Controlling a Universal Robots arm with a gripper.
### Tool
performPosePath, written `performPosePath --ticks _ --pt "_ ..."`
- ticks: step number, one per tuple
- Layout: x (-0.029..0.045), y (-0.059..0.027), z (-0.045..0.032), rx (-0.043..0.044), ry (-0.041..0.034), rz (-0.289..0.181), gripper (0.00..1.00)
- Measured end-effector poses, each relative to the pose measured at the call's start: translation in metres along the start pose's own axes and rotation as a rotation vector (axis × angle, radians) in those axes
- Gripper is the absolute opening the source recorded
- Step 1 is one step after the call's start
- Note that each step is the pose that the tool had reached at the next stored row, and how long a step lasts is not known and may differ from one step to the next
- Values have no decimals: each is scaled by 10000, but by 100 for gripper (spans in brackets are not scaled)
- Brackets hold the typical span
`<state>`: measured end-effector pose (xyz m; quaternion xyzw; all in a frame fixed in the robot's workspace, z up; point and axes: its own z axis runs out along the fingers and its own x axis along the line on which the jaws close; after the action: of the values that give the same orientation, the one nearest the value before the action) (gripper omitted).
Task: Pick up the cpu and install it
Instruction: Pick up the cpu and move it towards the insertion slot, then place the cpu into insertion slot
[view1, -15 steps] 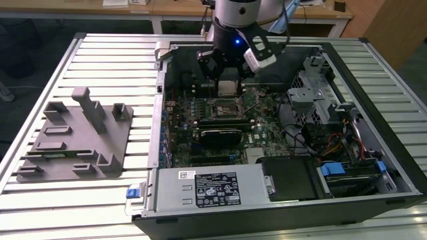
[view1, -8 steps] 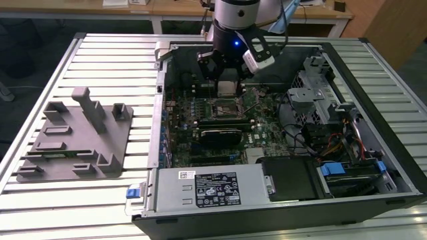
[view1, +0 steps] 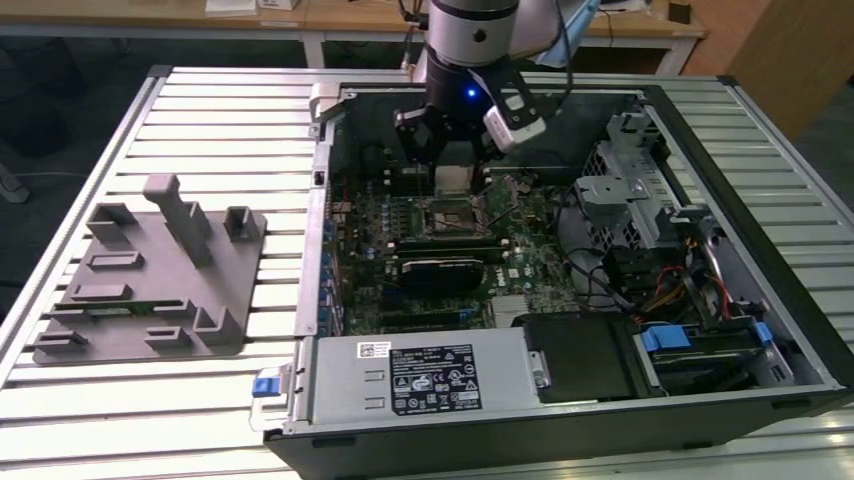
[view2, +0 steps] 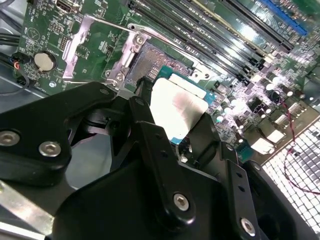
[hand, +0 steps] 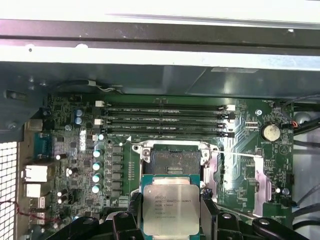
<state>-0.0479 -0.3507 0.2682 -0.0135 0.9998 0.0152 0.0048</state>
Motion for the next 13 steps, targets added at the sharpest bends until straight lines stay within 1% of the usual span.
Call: performPosePath --ticks 5,13 --pt "-3 23 39 -1 -1 -1 55" --pt "-3 23 41 -1 -1 0 55"
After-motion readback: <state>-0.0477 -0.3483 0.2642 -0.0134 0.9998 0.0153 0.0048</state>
